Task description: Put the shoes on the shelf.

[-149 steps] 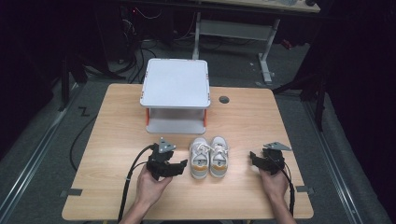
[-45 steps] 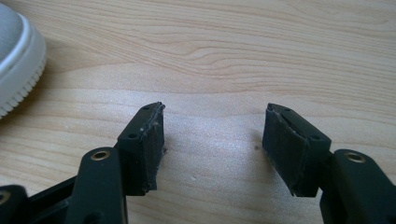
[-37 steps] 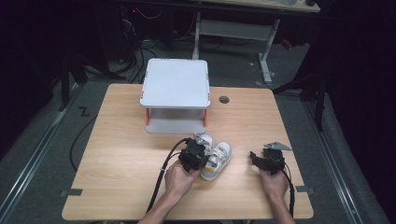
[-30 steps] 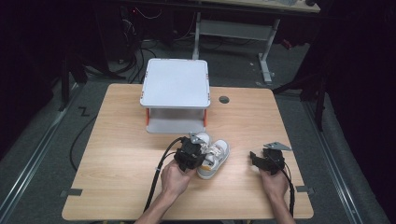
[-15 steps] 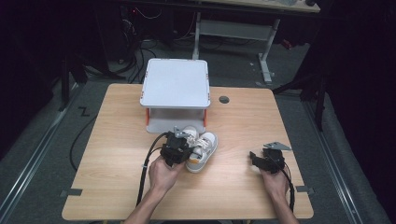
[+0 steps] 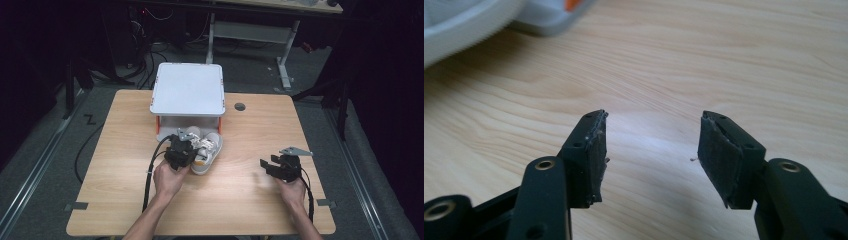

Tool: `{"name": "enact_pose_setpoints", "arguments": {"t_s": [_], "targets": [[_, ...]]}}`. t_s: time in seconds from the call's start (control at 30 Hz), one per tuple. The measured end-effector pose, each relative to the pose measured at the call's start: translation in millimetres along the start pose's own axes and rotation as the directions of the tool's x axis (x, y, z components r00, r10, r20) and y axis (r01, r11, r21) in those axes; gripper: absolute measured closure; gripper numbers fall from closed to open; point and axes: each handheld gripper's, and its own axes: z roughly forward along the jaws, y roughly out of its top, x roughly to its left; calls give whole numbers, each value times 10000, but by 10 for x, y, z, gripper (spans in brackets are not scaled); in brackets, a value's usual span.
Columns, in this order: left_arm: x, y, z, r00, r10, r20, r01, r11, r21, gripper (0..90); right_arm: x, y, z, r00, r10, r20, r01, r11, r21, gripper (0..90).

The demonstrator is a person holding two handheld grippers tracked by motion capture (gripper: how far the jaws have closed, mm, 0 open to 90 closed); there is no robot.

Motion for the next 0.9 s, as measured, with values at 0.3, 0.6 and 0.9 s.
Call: {"name": "enact_pose_setpoints", "arguments": {"t_s": [0.3, 0.6, 0.9], "targets": [[185, 50, 83, 9976, -555, -418, 543, 9981, -302, 831, 265, 294, -41, 9944, -640, -837, 563, 9943, -908, 663], [305, 146, 270, 9918, -871, -937, 850, 9960, -261, 830, 512, 759, -20, 9807, -1371, -1396, 1162, 9821, -1484, 705], [389, 217, 416, 9868, -932, -1322, 917, 9956, -173, 829, 713, 1233, 46, 9697, -1869, -1576, 1569, 9701, -1850, 742]]}}
